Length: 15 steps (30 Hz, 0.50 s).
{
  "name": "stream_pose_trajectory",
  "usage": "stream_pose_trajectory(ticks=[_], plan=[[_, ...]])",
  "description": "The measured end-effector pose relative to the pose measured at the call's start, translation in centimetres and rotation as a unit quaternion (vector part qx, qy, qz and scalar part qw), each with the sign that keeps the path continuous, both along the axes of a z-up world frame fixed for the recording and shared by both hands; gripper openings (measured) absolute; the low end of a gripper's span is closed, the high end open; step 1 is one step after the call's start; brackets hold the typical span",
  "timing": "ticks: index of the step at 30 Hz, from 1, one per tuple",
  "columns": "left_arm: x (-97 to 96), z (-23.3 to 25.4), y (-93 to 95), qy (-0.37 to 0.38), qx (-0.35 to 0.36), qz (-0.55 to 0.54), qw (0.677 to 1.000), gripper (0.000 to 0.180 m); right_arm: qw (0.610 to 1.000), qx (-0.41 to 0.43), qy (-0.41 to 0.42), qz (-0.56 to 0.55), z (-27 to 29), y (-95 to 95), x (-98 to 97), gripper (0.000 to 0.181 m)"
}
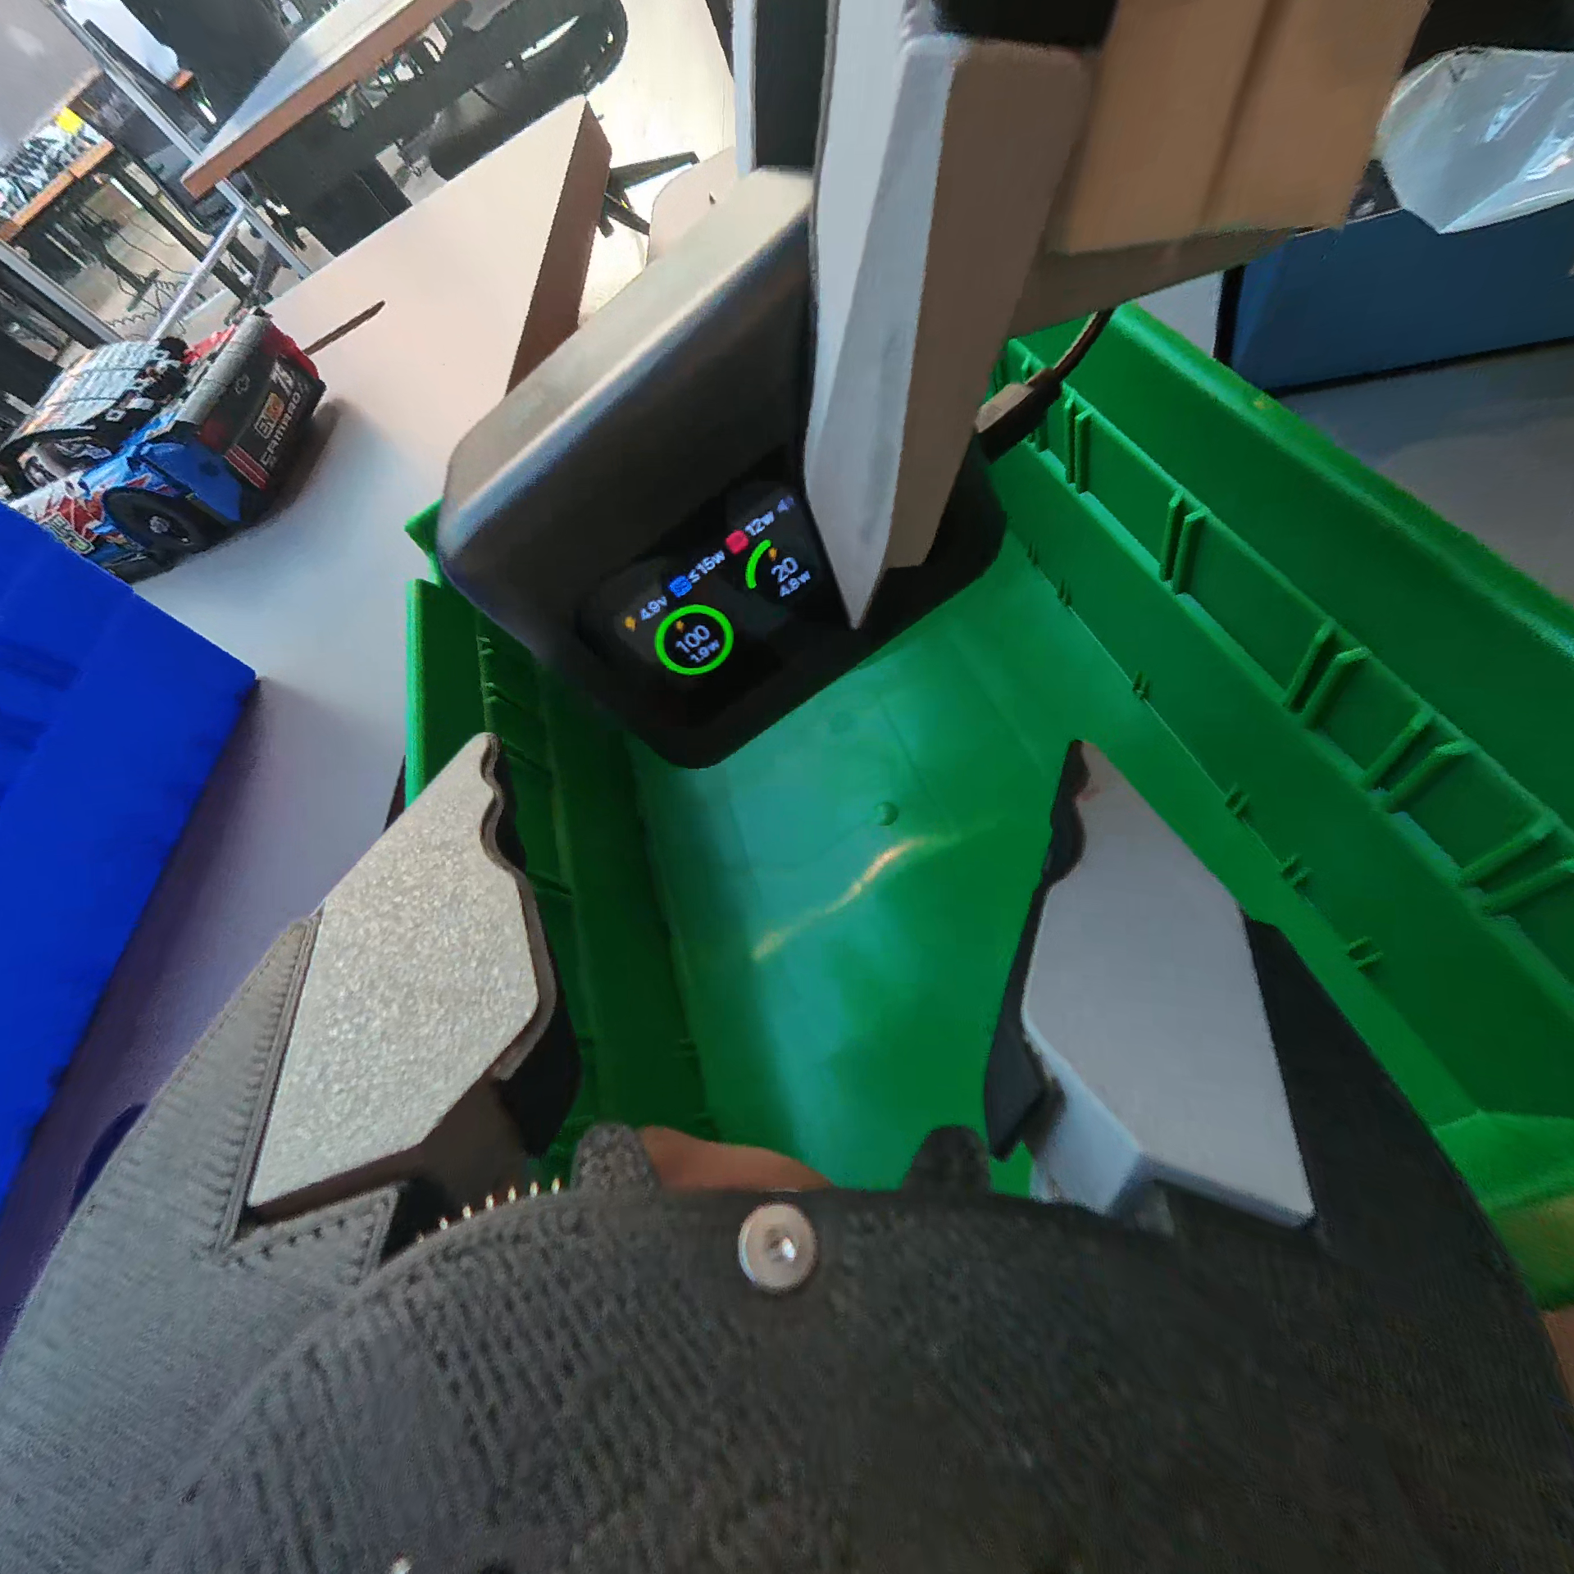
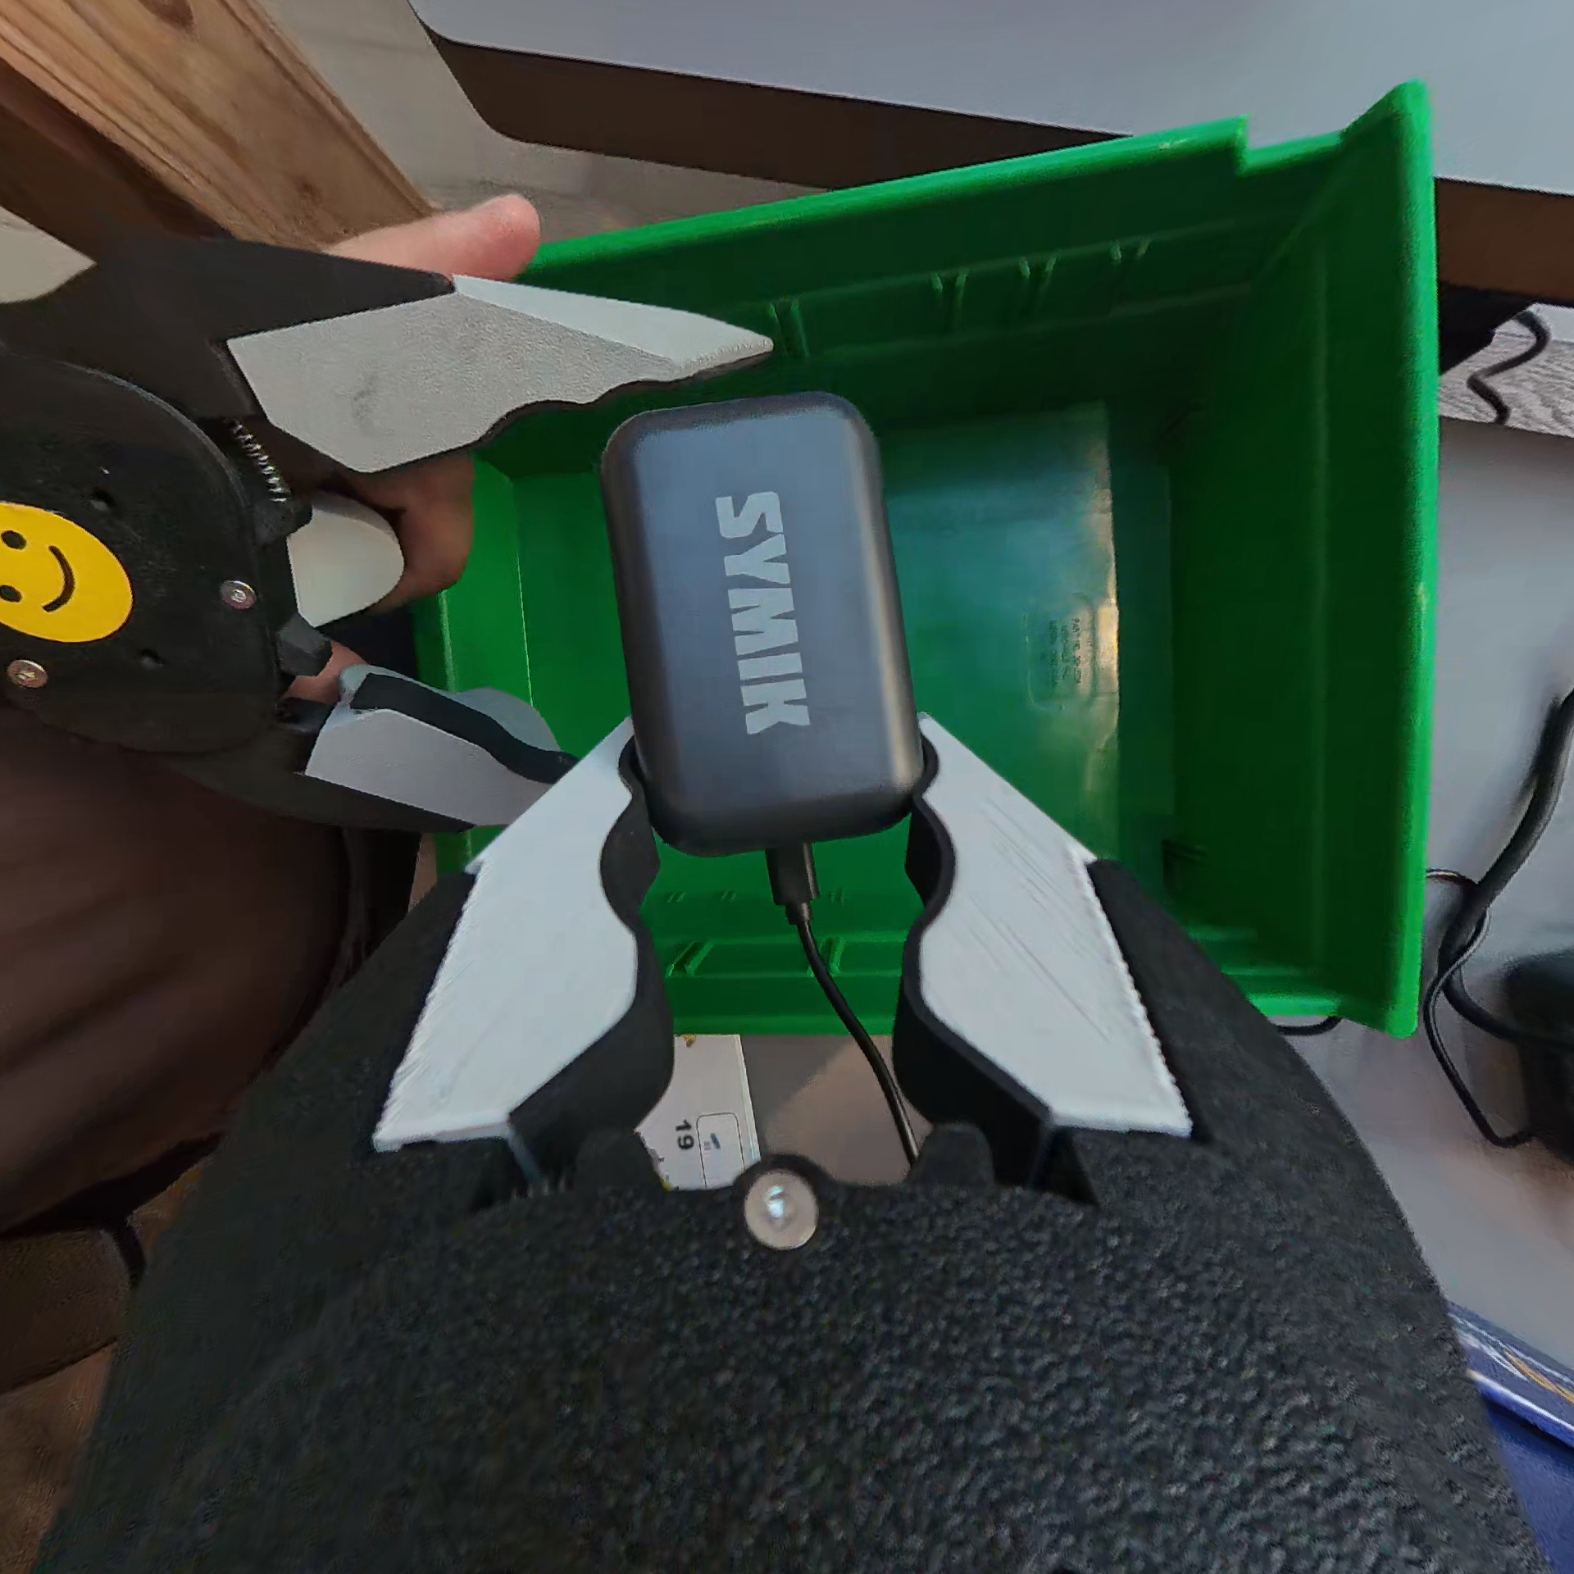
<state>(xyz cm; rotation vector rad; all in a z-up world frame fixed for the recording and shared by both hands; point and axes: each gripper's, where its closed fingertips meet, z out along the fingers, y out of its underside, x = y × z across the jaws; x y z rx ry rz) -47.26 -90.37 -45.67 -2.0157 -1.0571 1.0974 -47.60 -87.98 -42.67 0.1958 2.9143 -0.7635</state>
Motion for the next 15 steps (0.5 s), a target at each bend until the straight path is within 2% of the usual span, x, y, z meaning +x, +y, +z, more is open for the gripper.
stream_pose_trajectory(ticks=[7,13,15], plan=[[0.0,-0.5,-0.3,-0.009,0.014,0.011,1.000,0.124,0.999,0.046,0.000,0.010,-1.1,0.3,0.3,0.055],[1.5,-0.4,0.6,-0.046,0.079,0.022,0.996,0.124,1.000,0.006,-0.019,-0.005,-1.0,-0.9,0.0,0.055],[2.0,-0.1,0.6,-0.037,0.095,0.036,0.994,0.121,1.000,-0.005,-0.026,-0.011,-1.2,-0.9,-0.1,0.055]])
